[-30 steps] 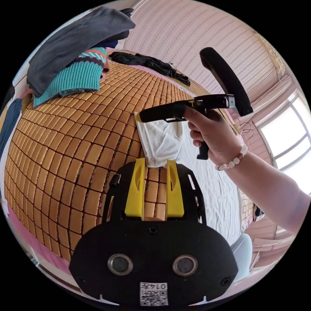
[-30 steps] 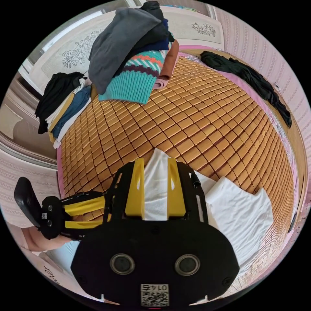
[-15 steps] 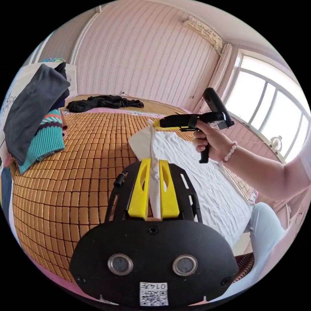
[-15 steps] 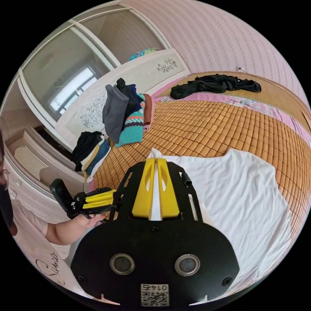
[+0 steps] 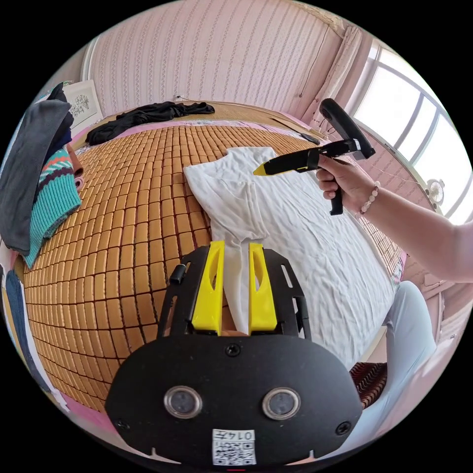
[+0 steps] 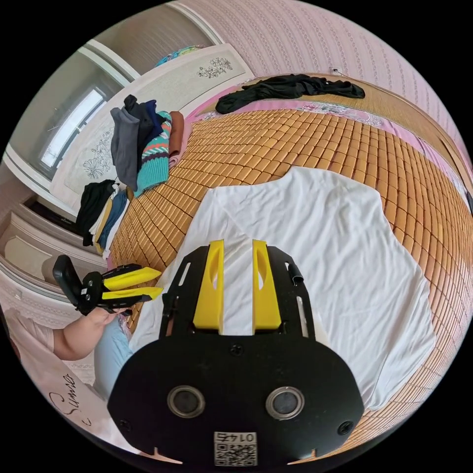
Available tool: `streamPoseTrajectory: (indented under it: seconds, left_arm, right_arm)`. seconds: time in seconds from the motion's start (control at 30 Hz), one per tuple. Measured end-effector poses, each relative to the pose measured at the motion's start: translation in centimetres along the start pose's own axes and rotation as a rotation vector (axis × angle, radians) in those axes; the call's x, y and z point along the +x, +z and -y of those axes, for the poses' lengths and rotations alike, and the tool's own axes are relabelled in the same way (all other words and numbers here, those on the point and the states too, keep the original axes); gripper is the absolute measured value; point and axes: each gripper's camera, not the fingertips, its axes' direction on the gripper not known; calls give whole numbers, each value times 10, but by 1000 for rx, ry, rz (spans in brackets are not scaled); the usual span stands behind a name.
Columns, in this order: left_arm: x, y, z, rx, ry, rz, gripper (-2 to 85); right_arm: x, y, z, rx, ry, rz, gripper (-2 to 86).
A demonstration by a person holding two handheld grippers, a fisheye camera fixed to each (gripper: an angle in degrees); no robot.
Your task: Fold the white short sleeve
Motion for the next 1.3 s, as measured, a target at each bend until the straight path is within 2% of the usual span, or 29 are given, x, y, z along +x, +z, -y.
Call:
streamPoseTrajectory:
  seconds: [0.13,0.23,0.4,0.5,0.6,0.67,0.73,0.83,0.93,1.0,1.07,1.2,1.3]
  left_arm:
    - [6,11,10,-4,4,-14,79]
    - [14,2,15,52,47,-26,69]
    - [39,10,57,57,156,-123,7]
    - [71,27,97,102,220,-185,-7]
    - [116,58,142,87,318,-235,-9]
    - [153,90,179,30,354,-362,-9]
    - [184,108,202,17,392,-397,-9]
    - [231,142,237,-9,397,-360,-6]
    - [273,184,269,-100,419,-342,13]
    - [297,205,283,-149,455,-332,37]
    - [324,228,294,-181,492,-254,51]
    - [349,260,295,-247,565,-109,55]
    - [355,263,295,-224,618,-141,33]
  right_arm:
    - [4,-17,-13,59,0,21,84]
    - [18,-51,-51,139,31,-35,84]
    - [82,-128,-171,266,308,-181,86]
    - [114,-163,-232,270,454,-300,83]
    - [144,-181,-270,263,549,-253,82]
    - [157,-187,-283,276,581,-231,81]
    - [165,-192,-293,300,607,-239,81]
    - [175,-198,-308,358,616,-180,79]
    - [186,-199,-315,337,596,-118,67]
    - [192,-201,-324,320,609,-114,30]
    - [194,-204,-331,335,596,-98,21]
    - [195,-218,-353,438,610,-58,18]
    - [200,-221,-358,452,623,-42,24]
